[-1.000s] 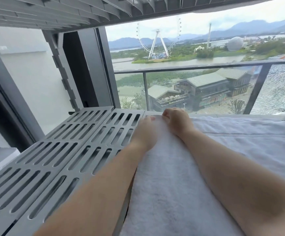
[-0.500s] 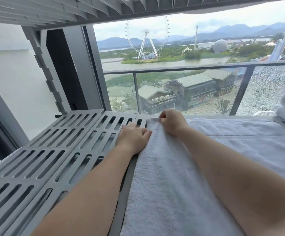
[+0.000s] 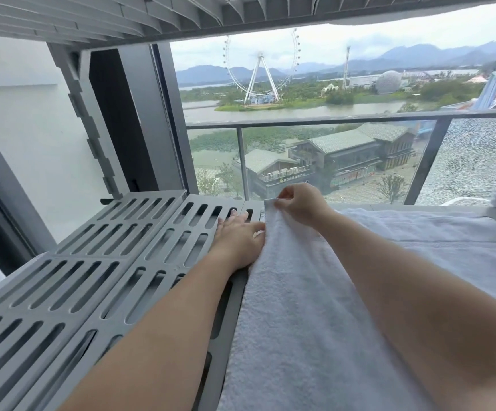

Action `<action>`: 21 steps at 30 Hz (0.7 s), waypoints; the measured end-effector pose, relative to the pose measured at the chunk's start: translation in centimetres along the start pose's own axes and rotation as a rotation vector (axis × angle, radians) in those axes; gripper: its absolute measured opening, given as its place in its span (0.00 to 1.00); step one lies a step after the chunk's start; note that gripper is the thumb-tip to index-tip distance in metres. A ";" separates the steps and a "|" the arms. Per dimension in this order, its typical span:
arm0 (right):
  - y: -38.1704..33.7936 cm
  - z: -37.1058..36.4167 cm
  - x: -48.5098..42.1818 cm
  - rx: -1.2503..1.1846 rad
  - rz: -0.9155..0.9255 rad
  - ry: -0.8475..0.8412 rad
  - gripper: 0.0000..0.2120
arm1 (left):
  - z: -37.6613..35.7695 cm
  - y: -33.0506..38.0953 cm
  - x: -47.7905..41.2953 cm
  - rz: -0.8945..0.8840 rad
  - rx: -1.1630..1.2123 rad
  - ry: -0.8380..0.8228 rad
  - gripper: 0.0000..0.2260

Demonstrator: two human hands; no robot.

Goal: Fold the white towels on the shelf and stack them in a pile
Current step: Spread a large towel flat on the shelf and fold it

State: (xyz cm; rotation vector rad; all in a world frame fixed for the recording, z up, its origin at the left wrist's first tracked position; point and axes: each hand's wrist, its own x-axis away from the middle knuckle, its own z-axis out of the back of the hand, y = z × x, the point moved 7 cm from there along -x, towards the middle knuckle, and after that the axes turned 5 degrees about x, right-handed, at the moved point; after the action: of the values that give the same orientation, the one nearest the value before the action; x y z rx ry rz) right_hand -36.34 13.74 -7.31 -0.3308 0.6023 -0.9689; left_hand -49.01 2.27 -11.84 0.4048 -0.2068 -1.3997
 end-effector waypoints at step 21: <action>0.5 -3.2 -1.7 0.184 -0.114 0.044 0.11 | 0.8 -0.5 0.1 0.018 0.224 0.141 0.17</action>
State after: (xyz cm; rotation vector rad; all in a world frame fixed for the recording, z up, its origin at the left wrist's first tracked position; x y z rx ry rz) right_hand -38.63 15.44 -9.57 -0.1820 0.5336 -1.1356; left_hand -49.69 2.02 -11.33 0.6833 -0.2526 -1.3284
